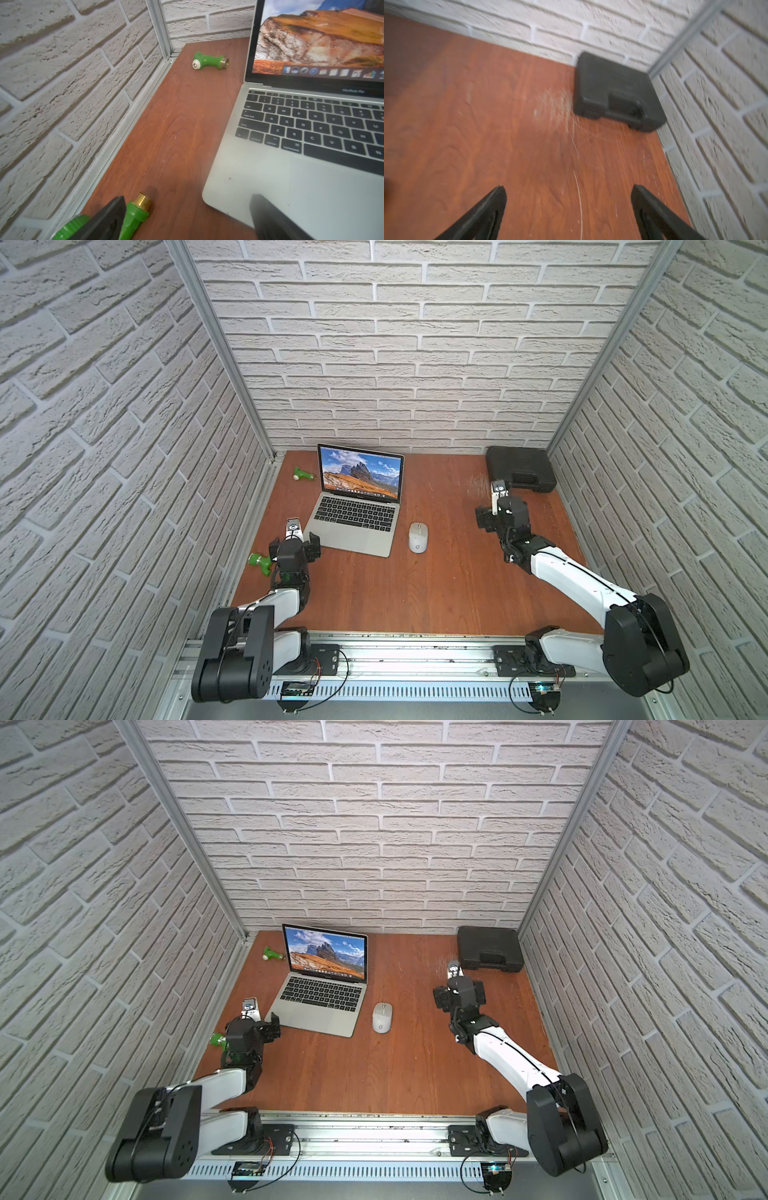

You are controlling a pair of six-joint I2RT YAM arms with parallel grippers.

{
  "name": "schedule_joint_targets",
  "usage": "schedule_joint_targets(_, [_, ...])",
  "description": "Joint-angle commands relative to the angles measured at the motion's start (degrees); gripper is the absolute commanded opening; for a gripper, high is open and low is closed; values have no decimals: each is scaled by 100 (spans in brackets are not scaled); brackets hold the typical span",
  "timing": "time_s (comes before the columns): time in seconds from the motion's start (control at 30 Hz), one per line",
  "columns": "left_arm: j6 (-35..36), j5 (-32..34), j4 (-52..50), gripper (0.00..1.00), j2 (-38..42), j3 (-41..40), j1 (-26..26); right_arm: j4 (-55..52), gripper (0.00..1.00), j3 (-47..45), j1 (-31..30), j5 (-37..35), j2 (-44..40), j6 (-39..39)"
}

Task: Remove the wireless mouse receiver from the laptop
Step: Reset both arms

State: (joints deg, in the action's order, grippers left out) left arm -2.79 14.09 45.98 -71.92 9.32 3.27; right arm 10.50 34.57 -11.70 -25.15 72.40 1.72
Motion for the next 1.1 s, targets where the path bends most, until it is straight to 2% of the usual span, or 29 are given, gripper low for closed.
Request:
schedule_joint_targets(0.0, [-23, -795, 1525, 97, -378, -11, 188, 1841, 98, -919, 609, 425, -152, -402])
schedule_joint_targets(0.1, [-28, -921, 1522, 97, -558, 92, 205, 2944, 98, -1449, 749, 955, 64, -39])
schedule_joint_targets(0.2, [62, -1262, 1843, 96, -1203, 274, 204, 3952, 97, -1733, 775, 1529, 496, 215])
schedule_joint_targets(0.3, [81, -1310, 2740, 95, -1869, 192, 204, 4266, 96, -1729, 800, 1841, 893, 320])
schedule_joint_targets(0.4, [48, -1305, 2484, 97, -1773, 230, 210, 4541, 97, -1773, 923, 2007, 1129, 228])
schedule_joint_targets(0.47, [22, -1199, 1368, 98, -1574, 660, 213, 4479, 98, -1564, 939, 1683, 1480, 87])
schedule_joint_targets(0.5, [-75, -834, 702, 98, -1657, 1083, 201, 4014, 99, -1344, 933, 1594, 1487, 31])
schedule_joint_targets(0.53, [0, -607, 484, 98, -1650, 1209, 35, 3592, 99, -1145, 1044, 1794, 1417, -32])
schedule_joint_targets(0.57, [150, -474, 558, 98, -1695, 1216, -85, 3754, 99, -1173, 1169, 2006, 1481, -114])
schedule_joint_targets(1.07, [85, -733, 413, 99, -1675, 1265, 49, 3651, 100, -1154, 1170, 2000, 1448, -103])
